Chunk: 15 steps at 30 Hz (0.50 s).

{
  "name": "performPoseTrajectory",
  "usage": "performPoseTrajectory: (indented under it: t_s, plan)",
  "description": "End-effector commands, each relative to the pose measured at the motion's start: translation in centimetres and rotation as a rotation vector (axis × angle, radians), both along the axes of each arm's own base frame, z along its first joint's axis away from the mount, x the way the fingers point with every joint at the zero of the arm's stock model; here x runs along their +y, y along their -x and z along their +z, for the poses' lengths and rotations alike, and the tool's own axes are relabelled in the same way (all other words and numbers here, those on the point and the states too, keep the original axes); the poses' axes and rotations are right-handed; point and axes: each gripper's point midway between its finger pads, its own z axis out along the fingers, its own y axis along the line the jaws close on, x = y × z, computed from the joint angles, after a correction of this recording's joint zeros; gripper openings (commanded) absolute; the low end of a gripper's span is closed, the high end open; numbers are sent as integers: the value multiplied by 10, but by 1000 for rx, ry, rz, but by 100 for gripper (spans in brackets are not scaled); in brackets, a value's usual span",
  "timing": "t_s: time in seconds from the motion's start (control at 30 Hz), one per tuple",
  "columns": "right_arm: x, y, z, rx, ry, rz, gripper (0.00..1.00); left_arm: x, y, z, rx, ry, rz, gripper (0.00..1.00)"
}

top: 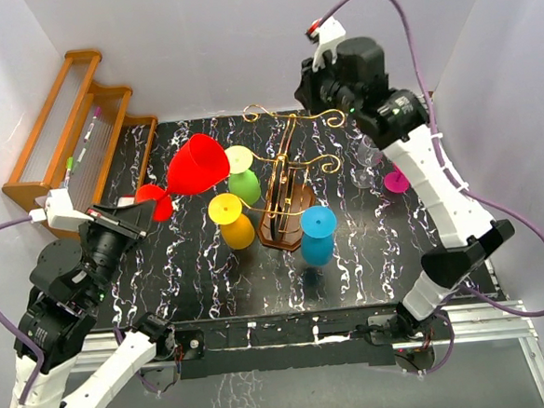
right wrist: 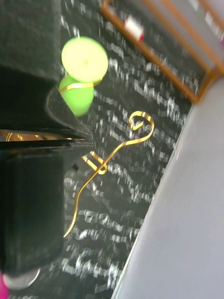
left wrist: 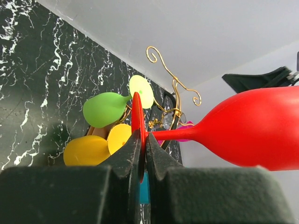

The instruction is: Take the wine glass off the wine glass rack

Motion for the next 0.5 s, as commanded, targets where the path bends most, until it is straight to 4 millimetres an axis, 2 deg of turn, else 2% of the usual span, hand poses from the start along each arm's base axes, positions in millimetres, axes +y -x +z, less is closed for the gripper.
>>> performPoseTrajectory:
  t_s: [0.0,0.07,0.1,0.17,0.23,0.3,0.47]
  plan:
    - [31,53,63,118,-343,381,8,3,-1,6,-25,-48,5,0]
    - [40,74,74,150,-397,513,8,-5,-3,10,-41,-60,-33,0]
    - [45,86,76,163,-416,578,15,-9,-5,11,-47,-69,-49,0]
    - [50,109,84,173,-456,689,44,-18,-10,14,-55,-86,-84,0]
    - [51,129,89,175,-476,768,57,-26,-16,15,-59,-100,-111,0]
    - [49,141,89,180,-479,803,60,-35,-21,19,-71,-101,-140,0]
    - [47,148,82,193,-467,807,59,-52,-33,27,-93,-89,-189,0]
